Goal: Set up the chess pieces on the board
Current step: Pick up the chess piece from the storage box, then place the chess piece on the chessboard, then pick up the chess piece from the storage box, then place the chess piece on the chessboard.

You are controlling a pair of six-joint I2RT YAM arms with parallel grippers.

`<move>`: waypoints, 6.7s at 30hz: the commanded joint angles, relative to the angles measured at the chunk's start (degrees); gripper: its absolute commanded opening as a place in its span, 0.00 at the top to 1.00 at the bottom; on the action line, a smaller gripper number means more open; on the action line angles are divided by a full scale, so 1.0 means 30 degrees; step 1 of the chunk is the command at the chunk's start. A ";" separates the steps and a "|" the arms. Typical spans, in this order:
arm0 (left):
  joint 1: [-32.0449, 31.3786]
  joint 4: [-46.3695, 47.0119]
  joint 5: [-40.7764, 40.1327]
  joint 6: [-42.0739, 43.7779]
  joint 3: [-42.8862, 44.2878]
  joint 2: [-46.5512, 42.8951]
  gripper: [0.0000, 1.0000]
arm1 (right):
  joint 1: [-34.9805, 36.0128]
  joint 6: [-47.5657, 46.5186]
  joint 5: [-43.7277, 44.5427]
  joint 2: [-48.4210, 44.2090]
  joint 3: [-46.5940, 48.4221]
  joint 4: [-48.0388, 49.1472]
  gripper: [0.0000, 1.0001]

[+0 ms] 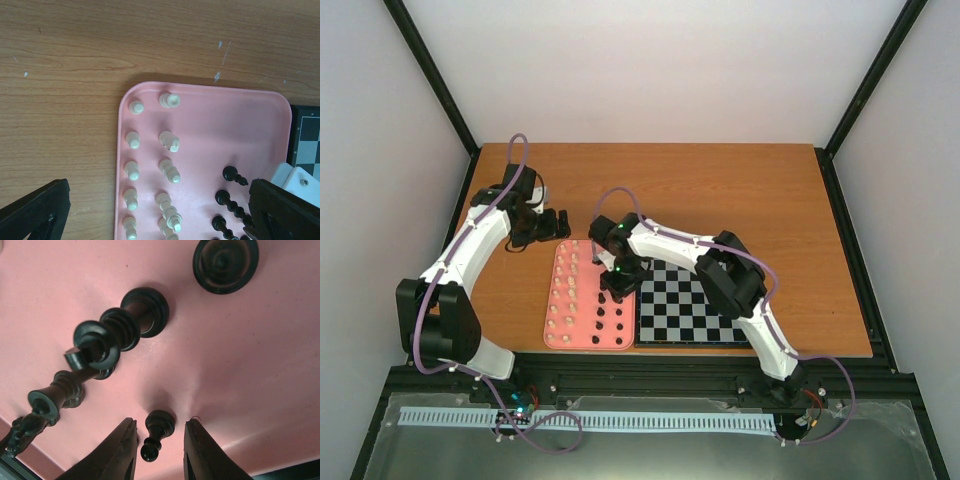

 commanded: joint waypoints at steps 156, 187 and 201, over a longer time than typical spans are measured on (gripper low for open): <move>-0.0061 0.0610 0.0774 -0.0431 -0.0515 -0.0947 0.00 | 0.1539 0.1663 0.0016 -0.1372 -0.2734 0.1540 0.70; -0.0061 0.0609 0.1274 -0.0521 -0.0501 -0.1281 0.00 | -0.6388 0.1676 0.4208 -1.3533 -1.1793 -0.5386 0.97; -0.0061 0.0688 0.1286 -0.0523 -0.0618 -0.1110 0.00 | -0.7512 0.1832 0.4191 -1.2812 -1.3412 -0.4643 0.96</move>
